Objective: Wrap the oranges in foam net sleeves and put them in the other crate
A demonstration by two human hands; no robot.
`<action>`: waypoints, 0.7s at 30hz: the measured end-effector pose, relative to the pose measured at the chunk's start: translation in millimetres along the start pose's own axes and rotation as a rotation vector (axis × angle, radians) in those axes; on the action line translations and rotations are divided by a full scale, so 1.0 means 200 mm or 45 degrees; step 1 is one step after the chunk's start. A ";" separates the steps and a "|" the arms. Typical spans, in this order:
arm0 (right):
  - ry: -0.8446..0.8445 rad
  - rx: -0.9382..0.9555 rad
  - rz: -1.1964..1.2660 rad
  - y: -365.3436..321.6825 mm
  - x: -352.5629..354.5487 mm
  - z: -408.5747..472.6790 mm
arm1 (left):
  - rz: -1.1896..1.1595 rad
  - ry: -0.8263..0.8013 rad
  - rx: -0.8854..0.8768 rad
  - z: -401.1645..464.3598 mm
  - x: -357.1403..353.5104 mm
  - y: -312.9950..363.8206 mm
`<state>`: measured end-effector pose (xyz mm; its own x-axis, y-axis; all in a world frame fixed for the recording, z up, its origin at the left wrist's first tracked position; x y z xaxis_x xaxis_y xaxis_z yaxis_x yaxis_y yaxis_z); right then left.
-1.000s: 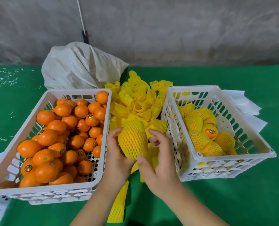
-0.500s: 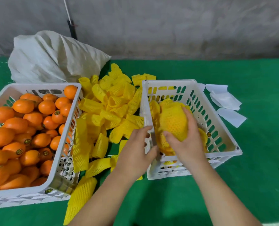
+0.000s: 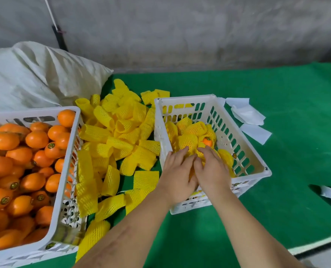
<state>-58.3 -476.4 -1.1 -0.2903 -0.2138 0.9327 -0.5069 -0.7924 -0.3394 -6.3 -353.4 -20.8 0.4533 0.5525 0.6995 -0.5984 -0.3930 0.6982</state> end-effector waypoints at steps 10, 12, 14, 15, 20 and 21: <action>-0.323 0.608 -0.138 -0.81 -0.36 -0.25 | 0.295 0.424 0.145 -0.63 0.88 -0.59; -0.488 0.626 -0.137 -0.95 -0.46 -0.24 | 0.357 0.522 0.303 -0.74 1.04 -0.76; -0.610 0.622 -0.154 -1.09 -0.54 -0.22 | 0.351 0.606 0.417 -0.85 1.15 -0.92; -0.661 0.612 -0.184 -1.15 -0.58 -0.21 | 0.361 0.588 0.495 -0.89 1.17 -1.00; -0.935 0.438 -0.227 -1.34 -0.78 -0.10 | 0.361 -0.051 1.052 -0.96 1.08 -1.34; -0.972 0.408 -0.239 -1.36 -0.81 -0.08 | 0.325 -0.162 1.131 -0.96 1.06 -1.37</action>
<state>113.3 -217.3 -62.1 0.4618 -0.2982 0.8354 -0.2038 -0.9523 -0.2273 126.9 12.5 -94.3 0.4782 0.3079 0.8225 0.0113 -0.9386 0.3448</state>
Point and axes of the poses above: each hand's wrist, its own z-axis towards the middle knuckle, its own x-axis out of the back of the hand, y = z × x, the point moved 3 cm from there along z, towards the middle knuckle, and after that the axes turned 12 degrees about -z, right-handed, at the moved point
